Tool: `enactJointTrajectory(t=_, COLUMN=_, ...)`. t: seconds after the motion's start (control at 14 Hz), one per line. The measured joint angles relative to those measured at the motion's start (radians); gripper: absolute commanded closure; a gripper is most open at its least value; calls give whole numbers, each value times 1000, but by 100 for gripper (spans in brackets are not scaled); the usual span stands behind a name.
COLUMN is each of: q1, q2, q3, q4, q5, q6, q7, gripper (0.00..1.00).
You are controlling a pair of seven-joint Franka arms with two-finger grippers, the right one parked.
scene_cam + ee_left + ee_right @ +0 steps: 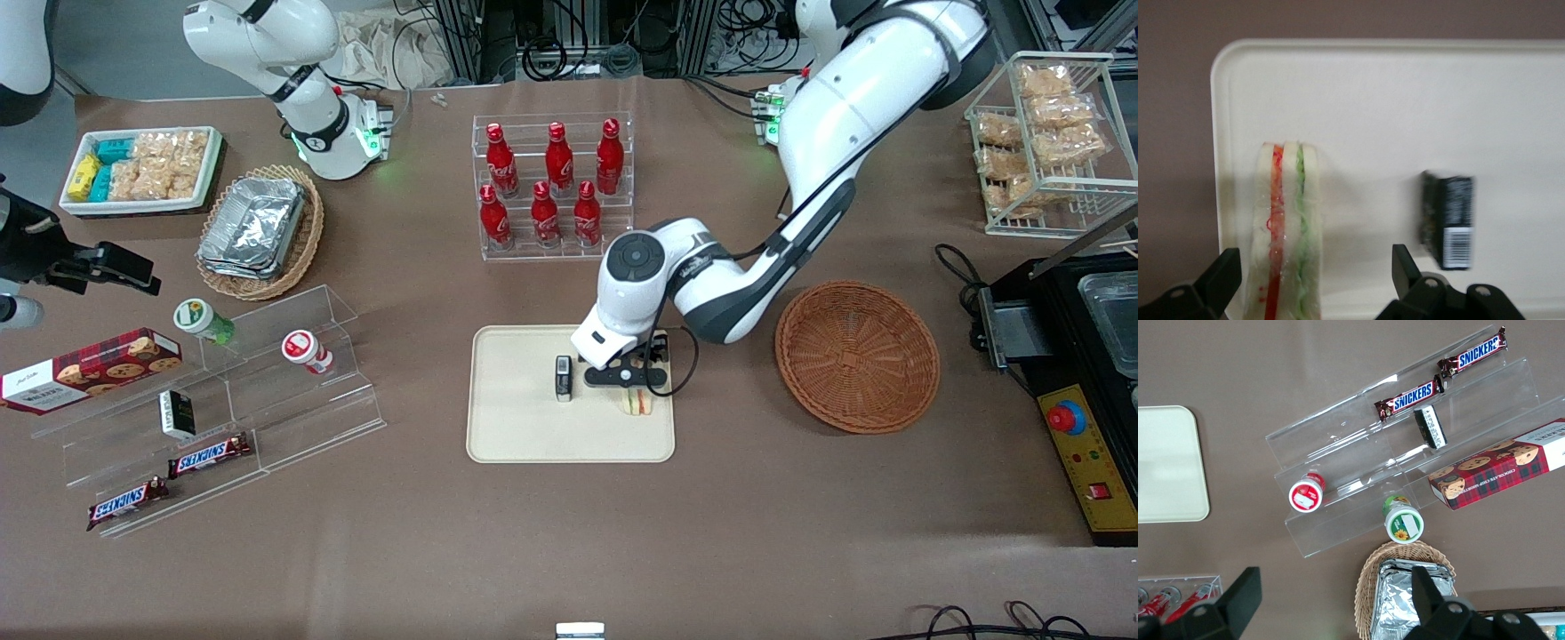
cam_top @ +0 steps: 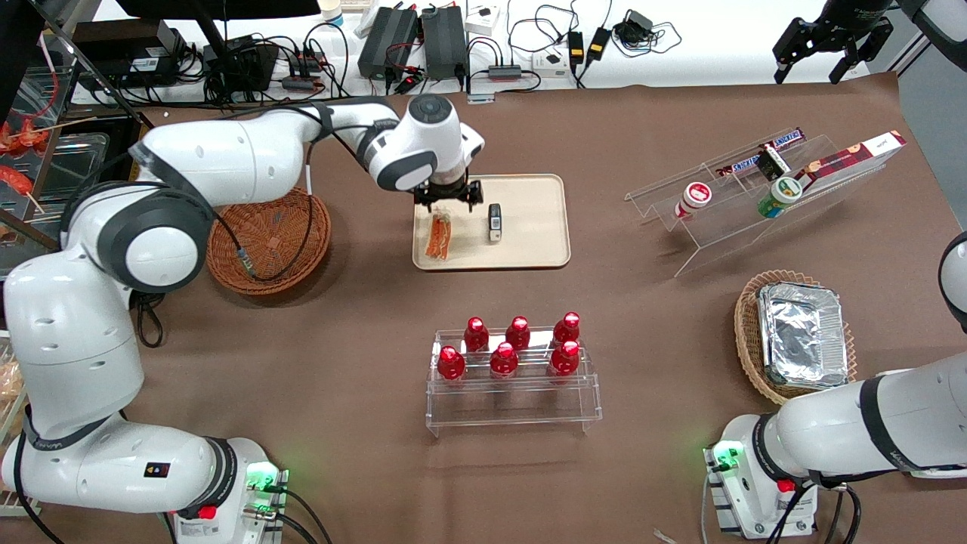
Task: Place sandwich from basket to tray
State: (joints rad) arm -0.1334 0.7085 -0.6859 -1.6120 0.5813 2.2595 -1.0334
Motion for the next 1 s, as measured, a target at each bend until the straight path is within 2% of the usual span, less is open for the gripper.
enactJointTrajectory(t=0.21, q1=31, q2=-160, q3=-20, q4=10, q5=-163, q6=-115, q7=32, gripper=0)
enactJointTrajectory(t=0.43, q1=61, q2=-334, q3=5, q4=30, q5=-342, q6=-277, q7=161, gripper=0)
enactJointTrajectory(t=0.71, q1=52, q2=-544, q3=204, q4=36, q5=-497, q6=-464, q7=320, gripper=0)
enactJointTrajectory(t=1.0, q1=44, q2=-687, q3=455, q4=36, q5=-578, q6=-639, q7=583, gripper=0)
